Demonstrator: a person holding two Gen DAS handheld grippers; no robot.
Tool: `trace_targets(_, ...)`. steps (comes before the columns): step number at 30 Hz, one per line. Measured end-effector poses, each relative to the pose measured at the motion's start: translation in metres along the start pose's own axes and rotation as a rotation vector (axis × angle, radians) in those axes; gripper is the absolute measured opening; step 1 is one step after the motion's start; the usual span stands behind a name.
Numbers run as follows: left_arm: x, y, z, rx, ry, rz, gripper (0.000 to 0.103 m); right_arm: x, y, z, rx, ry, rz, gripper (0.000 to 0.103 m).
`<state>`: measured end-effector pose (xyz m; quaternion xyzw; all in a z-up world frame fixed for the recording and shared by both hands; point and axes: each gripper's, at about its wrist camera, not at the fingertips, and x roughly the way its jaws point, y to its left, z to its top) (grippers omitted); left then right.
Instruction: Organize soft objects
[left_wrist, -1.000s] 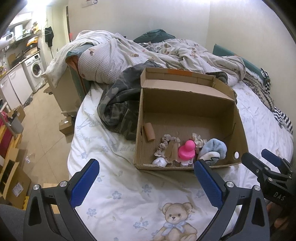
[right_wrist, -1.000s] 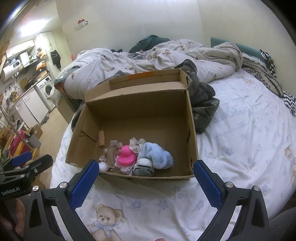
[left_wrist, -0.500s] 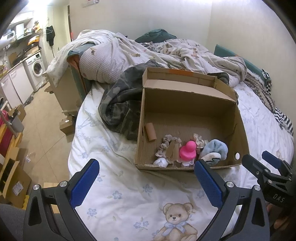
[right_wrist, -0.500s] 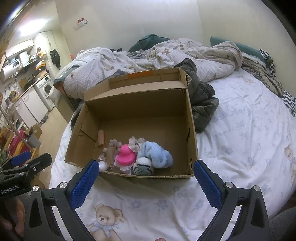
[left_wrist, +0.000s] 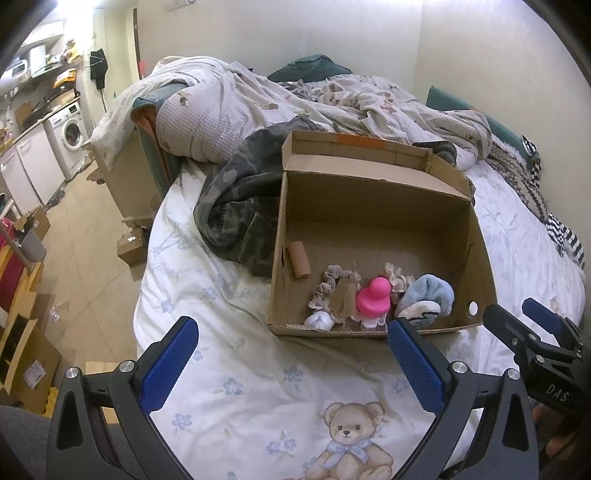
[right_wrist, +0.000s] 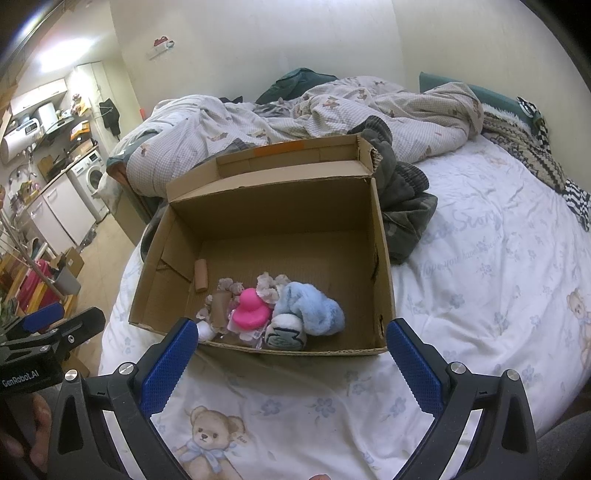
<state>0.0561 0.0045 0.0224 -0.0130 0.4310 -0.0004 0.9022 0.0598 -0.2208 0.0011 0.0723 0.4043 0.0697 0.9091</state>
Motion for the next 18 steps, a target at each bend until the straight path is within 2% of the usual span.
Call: trace_targets(18, 0.0021, -0.0013, -0.0021, -0.001, 0.005, 0.001, 0.102, -0.0004, -0.0003, -0.0003, 0.001, -0.001, 0.0, 0.103)
